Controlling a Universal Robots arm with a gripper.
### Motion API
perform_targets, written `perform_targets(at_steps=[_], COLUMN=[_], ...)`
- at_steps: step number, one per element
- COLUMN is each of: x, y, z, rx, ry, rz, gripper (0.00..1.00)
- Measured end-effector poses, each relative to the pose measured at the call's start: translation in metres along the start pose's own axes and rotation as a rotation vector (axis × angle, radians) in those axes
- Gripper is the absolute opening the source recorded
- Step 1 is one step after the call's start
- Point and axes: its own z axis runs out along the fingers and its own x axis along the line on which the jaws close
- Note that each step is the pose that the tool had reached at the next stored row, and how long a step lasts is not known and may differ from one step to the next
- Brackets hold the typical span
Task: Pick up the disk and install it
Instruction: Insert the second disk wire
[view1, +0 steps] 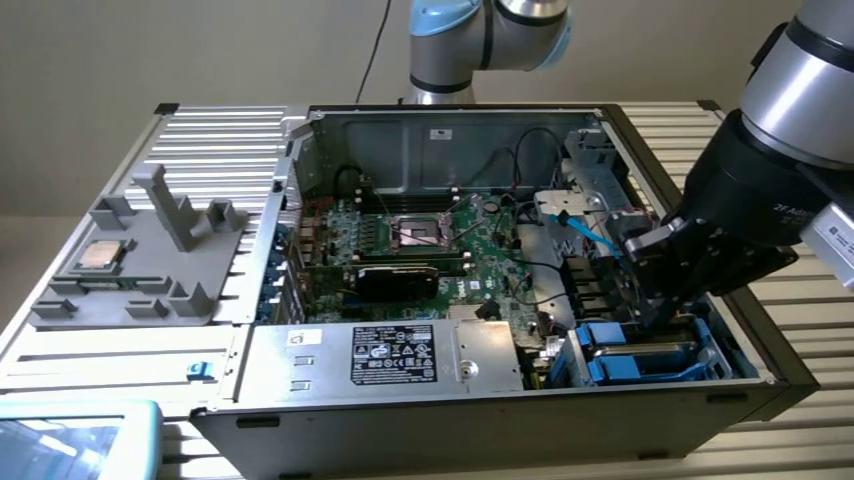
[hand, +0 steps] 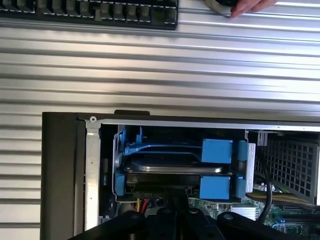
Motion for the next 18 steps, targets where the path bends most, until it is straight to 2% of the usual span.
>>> perform_targets(at_steps=[2, 10, 11, 13, 15, 18], x=[0.000, 0.000, 0.000, -0.001, 0.001, 0.010], y=[0.0001, 0.0004, 0.0005, 0.0003, 0.0004, 0.0006], z=[0.0010, 0.0030, -0.0004, -0.0103, -0.0126, -0.0132], rx=[0.0004, 0.0002, 0.0009, -0.0021, -0.0031, -0.0035], ry=[0.0038, 0.0042, 0.0043, 0.0041, 0.0041, 0.0041], rz=[0.000, 0.000, 0.000, 0.000, 0.001, 0.001], gripper=[0.11, 0.11, 0.11, 0.11, 0.11, 0.11])
